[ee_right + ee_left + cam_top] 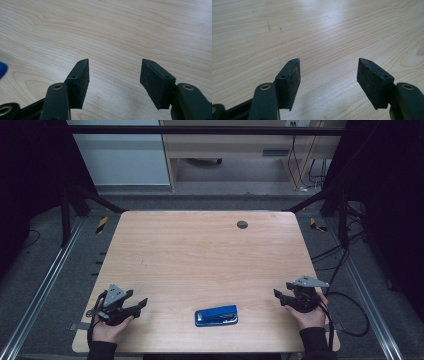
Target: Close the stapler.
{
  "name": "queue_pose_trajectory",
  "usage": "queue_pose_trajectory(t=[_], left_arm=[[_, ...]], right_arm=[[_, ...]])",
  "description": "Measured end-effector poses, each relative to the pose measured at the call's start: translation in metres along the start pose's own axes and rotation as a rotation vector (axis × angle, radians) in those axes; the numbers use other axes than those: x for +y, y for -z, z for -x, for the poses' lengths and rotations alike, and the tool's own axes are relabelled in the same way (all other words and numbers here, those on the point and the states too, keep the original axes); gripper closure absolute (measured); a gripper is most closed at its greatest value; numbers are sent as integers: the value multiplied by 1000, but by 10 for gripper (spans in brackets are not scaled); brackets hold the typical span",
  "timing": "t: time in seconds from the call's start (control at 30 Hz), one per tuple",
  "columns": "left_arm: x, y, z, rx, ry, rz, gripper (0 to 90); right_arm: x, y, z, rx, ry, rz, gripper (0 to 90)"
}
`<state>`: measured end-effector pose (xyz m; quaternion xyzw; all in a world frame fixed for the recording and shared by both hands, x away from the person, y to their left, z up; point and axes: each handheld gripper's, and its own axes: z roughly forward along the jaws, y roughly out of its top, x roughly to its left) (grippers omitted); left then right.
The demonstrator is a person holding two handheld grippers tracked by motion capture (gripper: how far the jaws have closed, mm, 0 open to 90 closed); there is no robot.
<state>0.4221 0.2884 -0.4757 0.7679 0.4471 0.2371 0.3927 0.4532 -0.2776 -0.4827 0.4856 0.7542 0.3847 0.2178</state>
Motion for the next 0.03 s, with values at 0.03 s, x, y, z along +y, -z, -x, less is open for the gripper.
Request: queue_pose_trajectory(t=[0.03], left_arm=[[0, 0, -1, 4, 4, -1, 353]], right_arm=[[0, 0, 2, -1, -3, -1, 407]])
